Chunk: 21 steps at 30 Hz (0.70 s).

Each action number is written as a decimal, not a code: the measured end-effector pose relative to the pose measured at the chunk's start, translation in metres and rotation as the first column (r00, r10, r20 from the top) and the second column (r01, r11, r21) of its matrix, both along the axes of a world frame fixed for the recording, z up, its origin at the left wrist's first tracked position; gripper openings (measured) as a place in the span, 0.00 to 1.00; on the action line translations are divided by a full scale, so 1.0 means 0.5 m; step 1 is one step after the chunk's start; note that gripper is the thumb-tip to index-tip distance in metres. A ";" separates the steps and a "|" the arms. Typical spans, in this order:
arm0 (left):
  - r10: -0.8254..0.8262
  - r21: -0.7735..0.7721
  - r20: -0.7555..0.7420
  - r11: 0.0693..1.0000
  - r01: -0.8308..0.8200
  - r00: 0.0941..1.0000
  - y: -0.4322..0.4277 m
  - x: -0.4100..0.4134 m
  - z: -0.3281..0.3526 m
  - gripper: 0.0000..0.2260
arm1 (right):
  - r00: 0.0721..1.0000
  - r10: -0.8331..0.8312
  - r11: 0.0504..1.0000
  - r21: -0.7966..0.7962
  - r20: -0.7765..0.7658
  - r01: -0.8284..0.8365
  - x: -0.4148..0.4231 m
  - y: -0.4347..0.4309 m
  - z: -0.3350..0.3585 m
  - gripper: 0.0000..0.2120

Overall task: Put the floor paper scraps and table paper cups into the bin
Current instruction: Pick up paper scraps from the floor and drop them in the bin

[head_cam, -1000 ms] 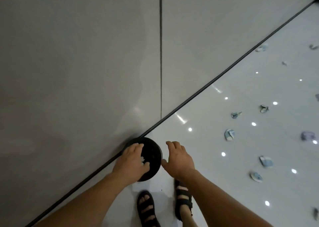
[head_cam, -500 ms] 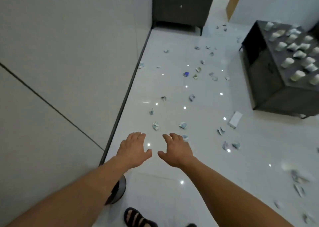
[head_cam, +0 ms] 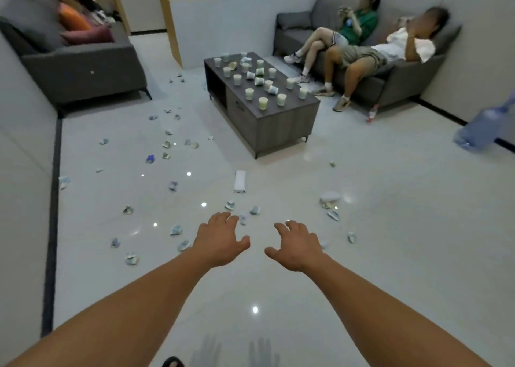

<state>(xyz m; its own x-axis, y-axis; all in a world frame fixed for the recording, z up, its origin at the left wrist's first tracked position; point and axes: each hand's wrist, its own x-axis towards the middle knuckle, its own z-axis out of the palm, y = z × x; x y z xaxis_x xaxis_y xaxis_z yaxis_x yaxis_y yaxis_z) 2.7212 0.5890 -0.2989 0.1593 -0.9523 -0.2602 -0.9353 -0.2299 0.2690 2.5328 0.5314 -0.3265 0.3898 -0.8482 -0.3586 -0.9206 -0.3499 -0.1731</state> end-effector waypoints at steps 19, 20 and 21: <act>-0.431 0.108 -0.029 0.895 0.432 0.902 -0.582 -0.516 -0.047 0.31 | 0.904 -0.428 0.900 0.086 -0.023 0.428 -0.579 -0.398 -0.009 0.37; -0.444 0.113 -0.025 0.889 0.444 0.896 -0.612 -0.538 -0.051 0.31 | 0.897 -0.441 0.894 0.077 -0.018 0.441 -0.603 -0.427 -0.011 0.36; -0.453 0.119 -0.024 0.884 0.453 0.891 -0.640 -0.557 -0.057 0.31 | 0.893 -0.450 0.890 0.072 -0.008 0.450 -0.624 -0.455 -0.014 0.36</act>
